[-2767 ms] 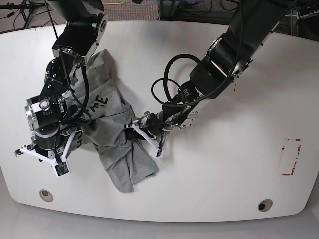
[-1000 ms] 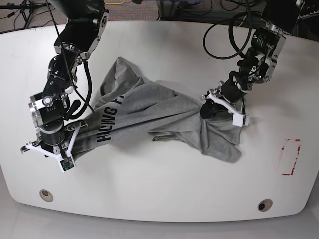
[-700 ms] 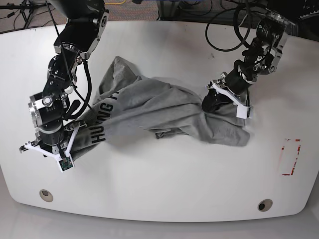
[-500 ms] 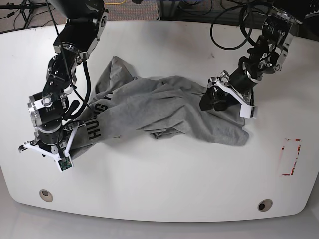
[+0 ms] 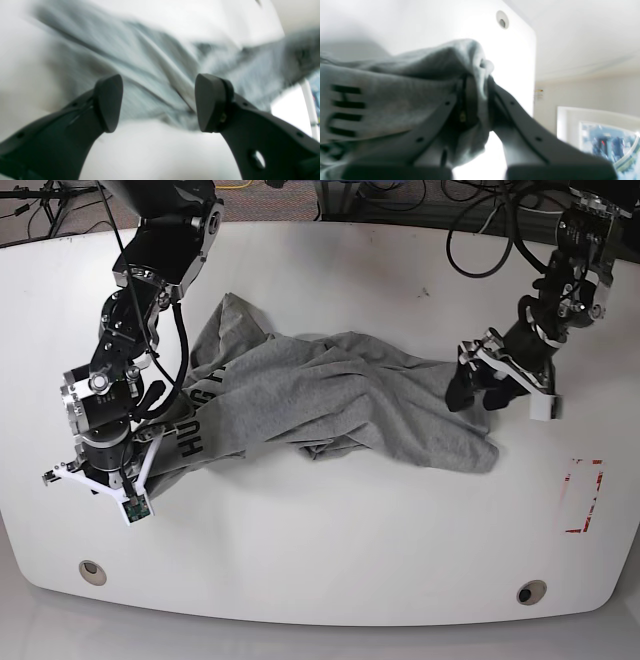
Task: Fold the T-shirt properly
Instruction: 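Pull the grasped fabric away from the right gripper with the left gripper, stretching the shirt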
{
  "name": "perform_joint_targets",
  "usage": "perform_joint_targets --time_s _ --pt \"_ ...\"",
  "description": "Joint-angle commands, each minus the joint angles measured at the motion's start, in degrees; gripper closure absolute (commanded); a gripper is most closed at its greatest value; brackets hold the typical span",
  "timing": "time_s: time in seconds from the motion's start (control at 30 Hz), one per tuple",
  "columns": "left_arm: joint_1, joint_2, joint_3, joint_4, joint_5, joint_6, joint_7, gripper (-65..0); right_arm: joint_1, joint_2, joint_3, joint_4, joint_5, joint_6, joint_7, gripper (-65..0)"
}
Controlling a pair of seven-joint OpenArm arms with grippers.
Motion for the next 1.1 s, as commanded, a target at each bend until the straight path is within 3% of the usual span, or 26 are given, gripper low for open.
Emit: perform_joint_targets --time_s 0.0,0.37,0.6,0.77,1.07 --pt "0.4 -2.0 -2.3 -0.2 -0.5 -0.8 -0.9 -42.6 1.5 0.2 0.0 1.0 0.2 -0.5 1.0 -0.8" --pt "-0.1 -2.9 -8.8 -10.5 -0.2 -1.4 0.6 -42.8 1.5 0.1 0.0 1.0 0.2 -0.5 1.0 -0.8" --pt "-3.7 -2.2 -9.2 -17.4 -0.2 -8.7 5.6 -42.8 1.5 0.1 0.0 1.0 0.2 -0.5 1.0 -0.8" --pt "-5.3 1.0 -9.2 -19.7 0.0 -11.8 8.3 -42.8 1.5 0.1 0.0 1.0 0.2 -0.5 1.0 -0.8" --pt "-7.8 4.8 -9.2 -21.0 4.0 -11.9 10.4 -42.8 1.5 0.1 0.0 1.0 1.5 -0.5 1.1 -0.8"
